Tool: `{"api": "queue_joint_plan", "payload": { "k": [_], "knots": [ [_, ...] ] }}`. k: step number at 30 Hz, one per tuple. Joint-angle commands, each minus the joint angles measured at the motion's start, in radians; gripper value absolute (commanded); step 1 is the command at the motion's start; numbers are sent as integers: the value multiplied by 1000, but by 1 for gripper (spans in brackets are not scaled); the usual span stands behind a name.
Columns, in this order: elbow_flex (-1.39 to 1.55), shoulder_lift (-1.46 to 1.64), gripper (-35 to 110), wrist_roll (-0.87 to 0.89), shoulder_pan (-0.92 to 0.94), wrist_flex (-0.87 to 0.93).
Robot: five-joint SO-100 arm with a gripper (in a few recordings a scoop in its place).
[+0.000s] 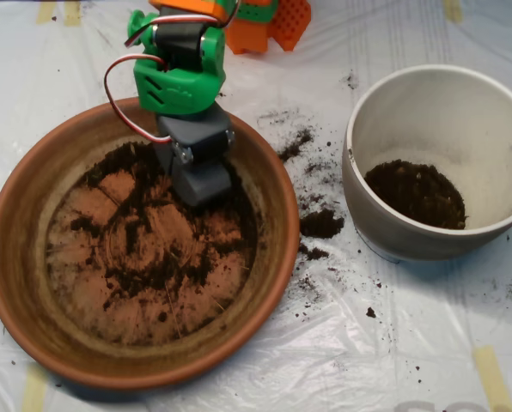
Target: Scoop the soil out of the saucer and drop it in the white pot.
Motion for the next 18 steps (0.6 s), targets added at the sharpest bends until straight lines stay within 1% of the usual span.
{"api": "queue_joint_plan", "payload": {
  "k": [1, 5, 12, 15, 18],
  "knots": [
    [3, 35, 0, -3, -3, 46],
    [-28, 115, 0, 54, -48, 110],
    [-167, 245, 0, 196, -169, 276],
    [-216, 259, 0, 261, -207, 304],
    [-229, 278, 0, 316, -218, 291]
  ]
}}
